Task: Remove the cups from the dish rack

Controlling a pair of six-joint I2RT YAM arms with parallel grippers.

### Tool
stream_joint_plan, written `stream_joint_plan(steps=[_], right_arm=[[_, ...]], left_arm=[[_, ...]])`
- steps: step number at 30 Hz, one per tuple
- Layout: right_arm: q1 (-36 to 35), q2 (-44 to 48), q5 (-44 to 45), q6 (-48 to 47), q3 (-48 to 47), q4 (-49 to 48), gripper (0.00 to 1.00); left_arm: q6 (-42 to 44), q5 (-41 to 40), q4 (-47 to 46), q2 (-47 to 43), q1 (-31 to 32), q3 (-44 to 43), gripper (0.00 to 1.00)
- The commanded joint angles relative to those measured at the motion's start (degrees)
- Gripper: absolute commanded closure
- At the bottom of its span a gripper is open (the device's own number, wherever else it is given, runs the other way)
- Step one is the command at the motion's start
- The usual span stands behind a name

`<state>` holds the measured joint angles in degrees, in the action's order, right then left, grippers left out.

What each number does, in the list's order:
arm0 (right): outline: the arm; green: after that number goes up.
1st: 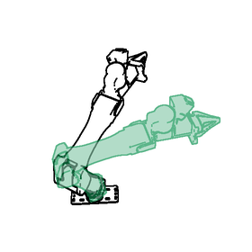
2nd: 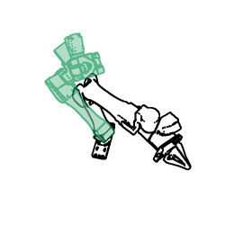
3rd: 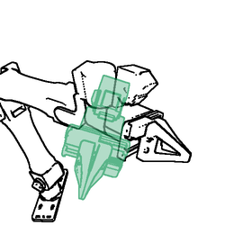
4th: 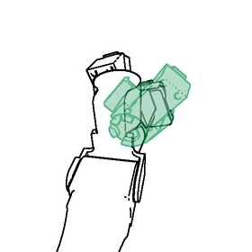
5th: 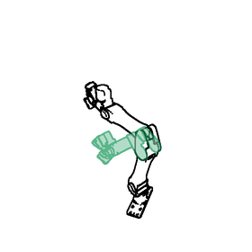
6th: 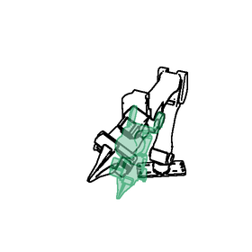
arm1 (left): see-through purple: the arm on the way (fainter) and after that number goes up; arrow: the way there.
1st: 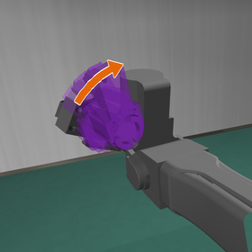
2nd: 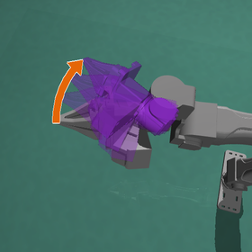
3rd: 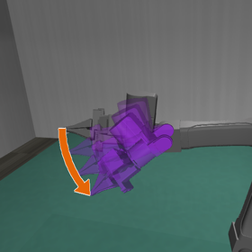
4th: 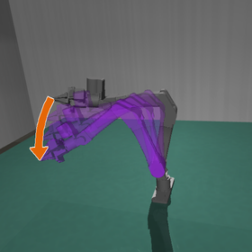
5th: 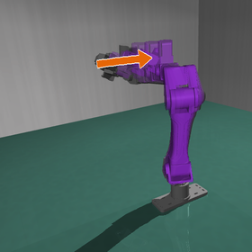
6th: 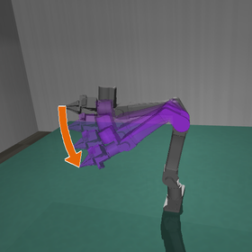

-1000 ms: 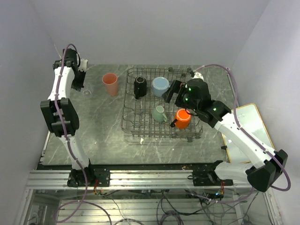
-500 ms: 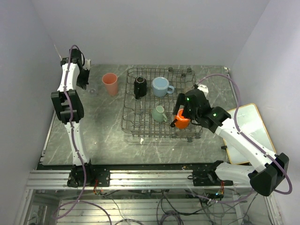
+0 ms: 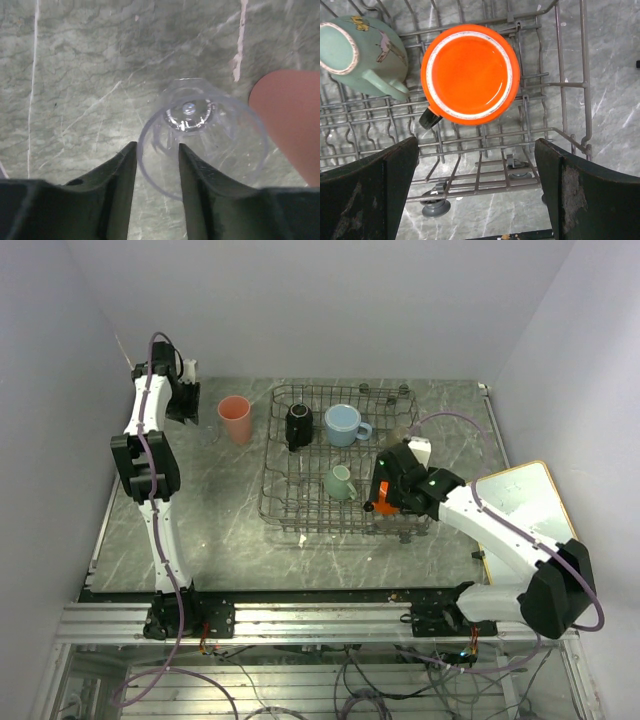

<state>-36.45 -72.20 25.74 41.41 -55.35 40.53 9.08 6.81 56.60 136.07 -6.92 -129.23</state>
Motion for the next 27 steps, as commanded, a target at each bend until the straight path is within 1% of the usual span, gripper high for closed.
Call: stream_joint_plan(steps=[1, 3, 5, 9, 13, 16, 18, 21, 25, 27], right_arm=[[0.0, -2.6, 2.9, 0.1, -0.6, -1.1, 0.0], [0.0, -3.9, 2.9, 0.4, -1.5, -1.2, 0.0], [-0.1, -4.9, 2.9, 1.5, -1.7, -1.2, 0.0], [-1.6, -7.0, 4.7, 6.8, -4.1, -0.4, 0.01], [-4.6, -10.0, 7.1, 12.4, -5.2, 0.1, 0.06], [-6.5, -14.0, 8.2, 15.5, -6.6, -0.3, 0.1], [-7.5, -16.5, 9.4, 17.9, -8.0, 0.4, 0.13], [-8.0, -18.7, 10.4, 20.3, -9.2, 0.0, 0.2], [-8.0, -20.1, 12.1, 20.7, -9.9, -0.6, 0.3], [-7.9, -20.8, 13.1, 20.8, -10.3, -0.2, 0.33]], left_arm=[[-0.4, 3.3, -5.0, -3.0, 0.4, 1.3, 0.4], [-0.4, 3.3, -6.7, -5.2, 0.4, 3.1, 0.25], [0.0, 3.8, -6.7, -6.8, 0.3, 3.4, 0.21], [0.3, 3.3, -4.7, -9.9, -0.1, 3.4, 0.19], [0.8, 2.1, -3.7, -14.8, -1.2, 5.6, 0.17], [1.2, 2.7, -2.6, -18.6, -2.3, 7.7, 0.16], [1.8, 4.4, -1.2, -21.2, -2.9, 9.0, 0.15], [3.5, 7.0, 0.2, -26.1, -3.1, 12.8, 0.14], [4.3, 10.9, -0.3, -32.7, -3.1, 19.5, 0.12], [4.3, 13.1, 0.1, -34.8, -3.1, 21.7, 0.11]])
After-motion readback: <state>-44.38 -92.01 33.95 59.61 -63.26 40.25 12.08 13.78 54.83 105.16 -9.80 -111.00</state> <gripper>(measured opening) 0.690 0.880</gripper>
